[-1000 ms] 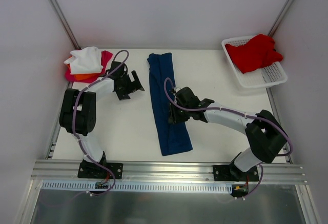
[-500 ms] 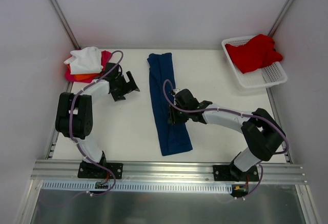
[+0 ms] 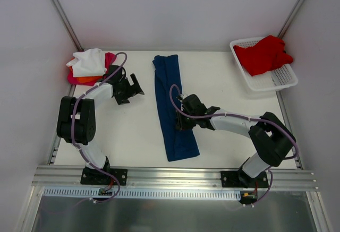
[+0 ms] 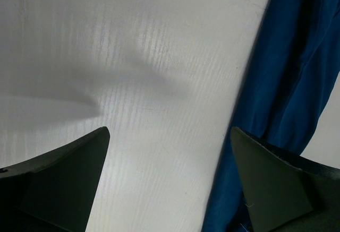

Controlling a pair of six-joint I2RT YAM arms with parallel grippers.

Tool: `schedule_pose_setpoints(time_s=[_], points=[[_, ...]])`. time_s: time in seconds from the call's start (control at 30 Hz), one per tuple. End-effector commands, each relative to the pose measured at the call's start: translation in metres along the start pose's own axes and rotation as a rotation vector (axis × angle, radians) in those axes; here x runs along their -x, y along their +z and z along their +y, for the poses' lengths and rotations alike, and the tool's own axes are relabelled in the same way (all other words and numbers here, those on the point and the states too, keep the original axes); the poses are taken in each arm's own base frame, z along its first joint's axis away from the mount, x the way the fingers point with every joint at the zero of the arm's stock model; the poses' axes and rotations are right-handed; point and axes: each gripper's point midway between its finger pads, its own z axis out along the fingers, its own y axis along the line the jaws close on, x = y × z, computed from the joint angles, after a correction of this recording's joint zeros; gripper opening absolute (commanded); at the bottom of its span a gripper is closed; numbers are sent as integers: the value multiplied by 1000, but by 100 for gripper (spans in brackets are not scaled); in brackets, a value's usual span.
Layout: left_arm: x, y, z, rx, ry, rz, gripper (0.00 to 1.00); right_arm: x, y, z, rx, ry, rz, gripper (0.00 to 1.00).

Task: Fold and stack the t-shirts
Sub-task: Rotate the tshirt 90 degrees

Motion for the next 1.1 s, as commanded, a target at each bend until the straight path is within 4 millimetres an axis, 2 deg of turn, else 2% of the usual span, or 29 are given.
schedule_pose_setpoints(time_s=[0.0, 0.37, 0.6, 0.9, 1.07], points=[[6, -10, -4, -34, 26, -21, 99, 2, 4, 6, 27, 1, -12, 25], [8, -8, -2, -35, 23, -15, 99, 3, 4, 11, 42, -3, -15, 0], [7, -6, -3, -44, 20, -4, 99, 7, -2, 26, 62, -29, -26, 0], [8, -5, -5, -51, 19, -1, 99, 9, -5, 56, 92, -82, -25, 0], [7, -4, -6, -56, 13, 8, 99, 8, 6, 67, 101, -101, -2, 0]])
